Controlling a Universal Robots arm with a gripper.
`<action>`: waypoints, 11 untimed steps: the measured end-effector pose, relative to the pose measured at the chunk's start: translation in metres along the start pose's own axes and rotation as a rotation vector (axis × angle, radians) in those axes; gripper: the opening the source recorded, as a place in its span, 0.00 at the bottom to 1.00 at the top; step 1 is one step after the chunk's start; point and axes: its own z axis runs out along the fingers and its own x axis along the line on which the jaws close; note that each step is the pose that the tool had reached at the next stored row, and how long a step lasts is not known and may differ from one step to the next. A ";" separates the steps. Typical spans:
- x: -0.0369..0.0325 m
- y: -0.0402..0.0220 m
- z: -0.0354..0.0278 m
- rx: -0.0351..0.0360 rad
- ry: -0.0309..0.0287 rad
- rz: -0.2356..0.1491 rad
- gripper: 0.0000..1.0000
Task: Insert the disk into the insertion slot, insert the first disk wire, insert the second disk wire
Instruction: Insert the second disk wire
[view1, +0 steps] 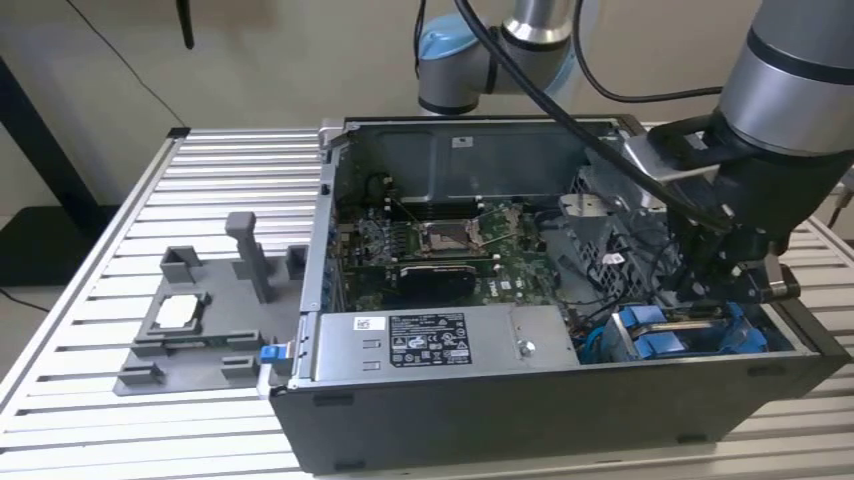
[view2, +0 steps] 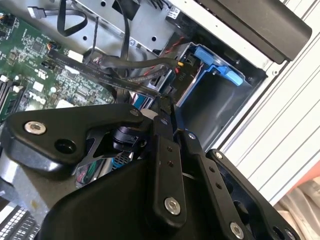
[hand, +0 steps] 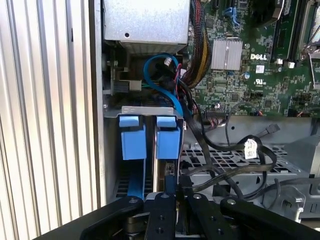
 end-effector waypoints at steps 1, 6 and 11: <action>0.0001 0.0002 0.0012 0.0002 0.0000 0.000 0.16; 0.0006 0.0011 0.0063 0.0008 0.0005 0.002 0.16; 0.0010 -0.0003 0.0102 0.0008 -0.0001 0.003 0.16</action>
